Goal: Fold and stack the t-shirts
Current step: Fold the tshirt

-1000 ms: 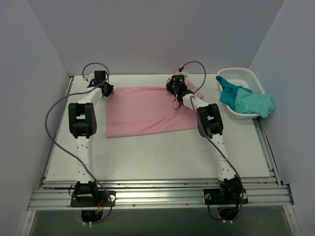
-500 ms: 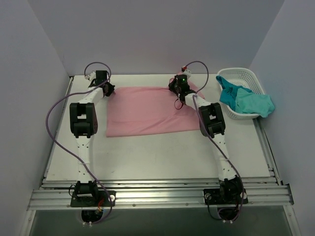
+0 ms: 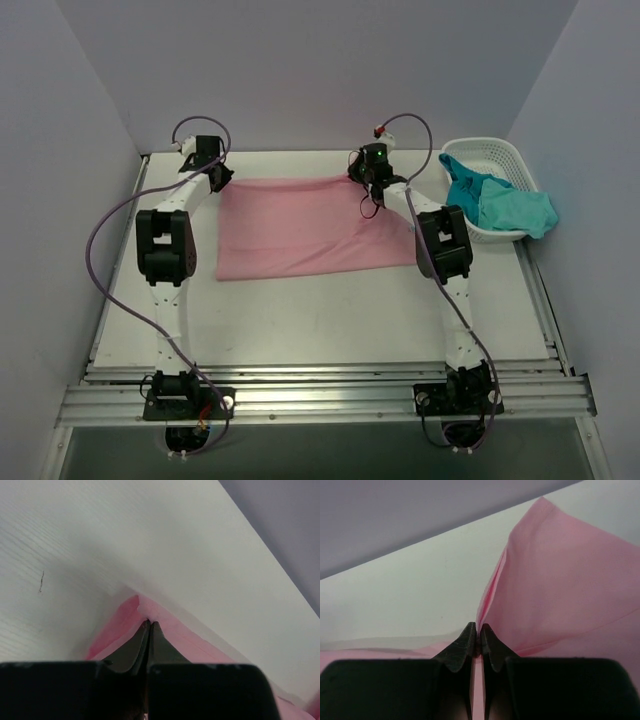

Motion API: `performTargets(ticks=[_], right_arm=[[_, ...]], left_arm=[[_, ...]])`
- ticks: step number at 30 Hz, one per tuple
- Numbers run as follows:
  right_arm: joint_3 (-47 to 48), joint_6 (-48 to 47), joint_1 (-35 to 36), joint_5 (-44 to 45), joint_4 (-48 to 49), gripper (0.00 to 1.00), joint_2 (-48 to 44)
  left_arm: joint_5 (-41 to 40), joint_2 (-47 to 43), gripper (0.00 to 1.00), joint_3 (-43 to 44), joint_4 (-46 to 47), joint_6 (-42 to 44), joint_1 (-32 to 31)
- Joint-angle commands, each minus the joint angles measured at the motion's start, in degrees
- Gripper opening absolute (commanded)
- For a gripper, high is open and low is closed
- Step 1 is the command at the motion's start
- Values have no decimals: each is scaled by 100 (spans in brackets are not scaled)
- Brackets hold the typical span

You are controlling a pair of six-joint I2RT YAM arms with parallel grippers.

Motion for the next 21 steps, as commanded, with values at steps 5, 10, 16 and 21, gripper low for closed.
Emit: performTargets(ticks=[5,10,16,21], right_arm=[[-585,-234,43,345,14,0,-1164],[-1183,-287,148,468,67,0,-1657],[-2044,-278,403,854,-56,0,-2482],[-2704,-243,763,1540,-188,0,-2975]], left_arm=[[-318,-891,2,-408,38,277,-124],[-318,-1322,2,-813,109,347,-151],[-476,-1919,2,-1585,196,444,-186],[-660,-2603,2,-2578,530,506,-247]])
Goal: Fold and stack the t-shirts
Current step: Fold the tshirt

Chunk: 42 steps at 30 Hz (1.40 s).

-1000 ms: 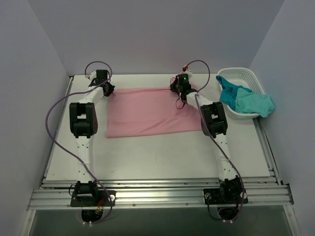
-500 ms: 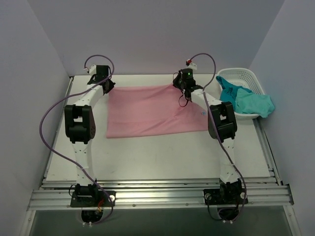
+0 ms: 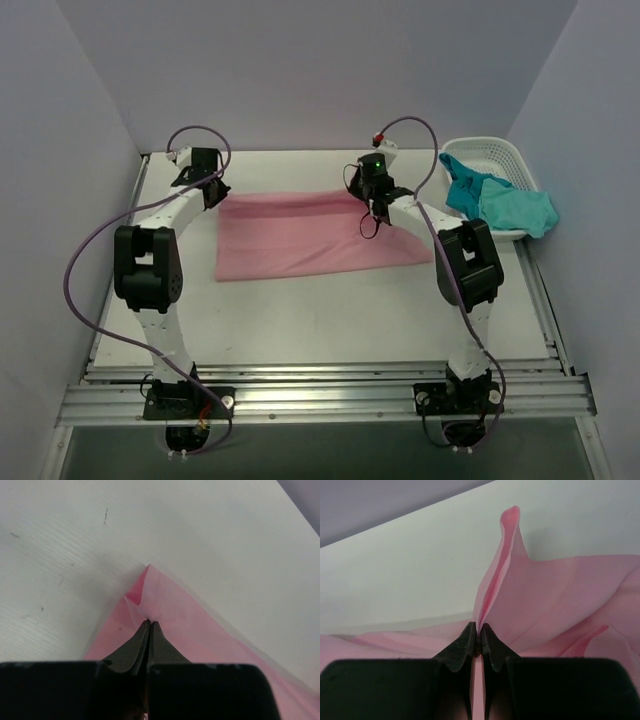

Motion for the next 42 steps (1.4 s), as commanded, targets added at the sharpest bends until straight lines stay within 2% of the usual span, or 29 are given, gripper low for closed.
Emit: performTargets(ticks=[1,4,14,19,23,24,26,27,28,29,30,31,32,37,42], right_arm=[[-463,-5,274,712,-59,0,-726],[-1008,188,380,941,-24,0,-1025],[-2319,865,643,1802,-86,0,-1650],[-2847,1216,890,2259,-121,0,-1738],[-3049,1331,986,2260,-77,0,-1668],[-3119,1331,995,2207,-25,10,-1625],[-3164,1349,995,2111,81,35,-1581],[-3164,1349,995,2058,81,53,-1545],[-3147,1323,995,2031,99,94,-1528],[-3129,1314,1004,2022,82,100,-1528],[-3103,1314,995,2031,55,100,-1545],[-3042,1305,995,2022,38,100,-1571],[-2989,1287,995,2031,-6,100,-1598],[-2576,1121,995,2084,-217,100,-1774],[-1698,840,986,2162,-472,100,-1634]], left_arm=[[-315,-719,2,-635,404,178,-66],[-482,-1088,2,-1207,562,239,-119],[-790,-1721,2,-2281,914,301,-417],[-957,-1801,2,-2572,940,213,-637],[-1106,-1740,3,-2747,905,46,-743],[-1107,-1704,7,-2791,870,-67,-743],[-1141,-1590,23,-2809,712,-226,-743],[-1203,-1555,49,-2809,668,-340,-743],[-1238,-1537,65,-2835,633,-402,-743],[-1265,-1537,75,-2871,624,-437,-743],[-1291,-1555,84,-2897,650,-472,-743],[-1309,-1581,87,-2949,668,-481,-743],[-1326,-1642,94,-2959,650,-481,-743],[-1396,-1976,95,-2967,554,-429,-743],[-1405,-2249,94,-3046,518,-332,-743]])
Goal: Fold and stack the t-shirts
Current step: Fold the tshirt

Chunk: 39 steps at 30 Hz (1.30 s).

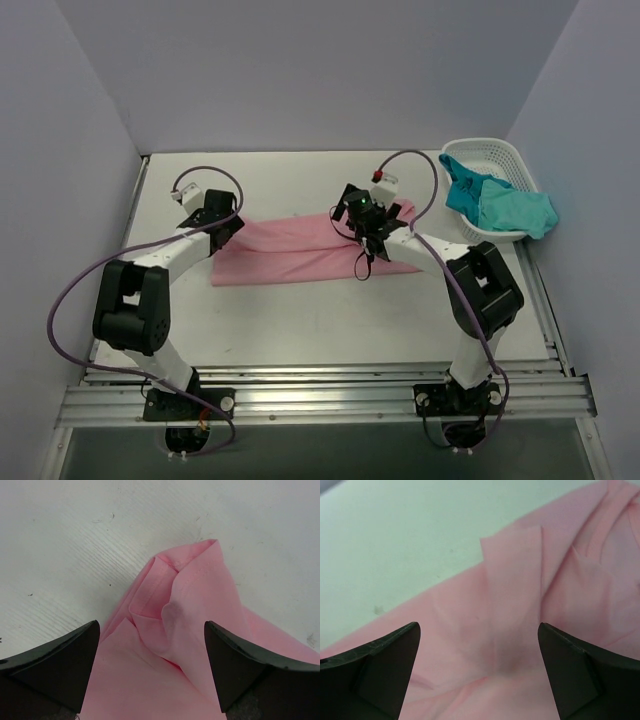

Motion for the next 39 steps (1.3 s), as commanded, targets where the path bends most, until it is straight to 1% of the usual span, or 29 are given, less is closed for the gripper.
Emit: performTargets(ticks=[1,2,5,9,13,17,21,27,37,39], right_arm=[[749,-306,-21,379,-286,100,-140],[1037,-350,-30,423,-348,100,-70],[1478,-473,-170,406,-524,100,263],[1638,-500,-407,275,-577,100,413],[1612,-482,-618,143,-577,100,510],[1384,-447,-750,28,-446,100,572],[1190,-430,-777,-77,-226,100,721],[1120,-351,-795,-288,-6,96,1029],[1093,-280,-795,-393,170,95,1301],[1093,-271,-795,-437,196,93,1345]], left_arm=[[-144,-494,94,-83,4,61,3],[-153,-538,93,-144,22,105,3],[-153,-696,92,-241,66,211,11],[-162,-846,91,-338,119,360,20],[-109,-873,90,-391,242,404,29],[-21,-802,89,-408,330,396,29],[23,-706,88,-408,383,387,29],[5,-670,86,-461,409,404,20],[-21,-723,86,-522,462,457,20],[-30,-706,86,-522,471,457,20]])
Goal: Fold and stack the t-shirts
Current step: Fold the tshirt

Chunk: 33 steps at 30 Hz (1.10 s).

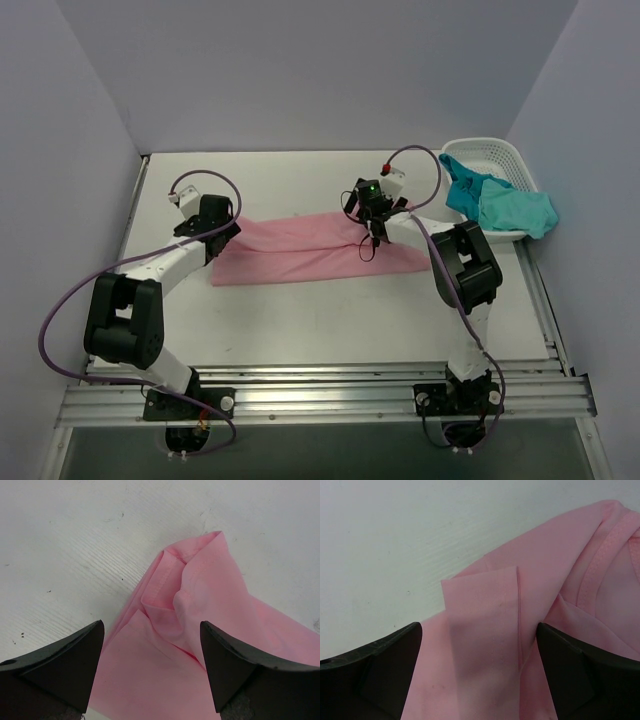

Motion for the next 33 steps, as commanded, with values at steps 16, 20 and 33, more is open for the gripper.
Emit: performTargets(ticks=[16,20,33], right_arm=[[57,54,5,-196,181,57,157],[75,37,23,-187,155,51,113],[49,2,93,-117,-12,14,-142]], left_arm=[[-76,45,85,15,296,75,-44],[-85,62,85,33,296,75,-61],[-129,80,85,-2,287,57,-105]])
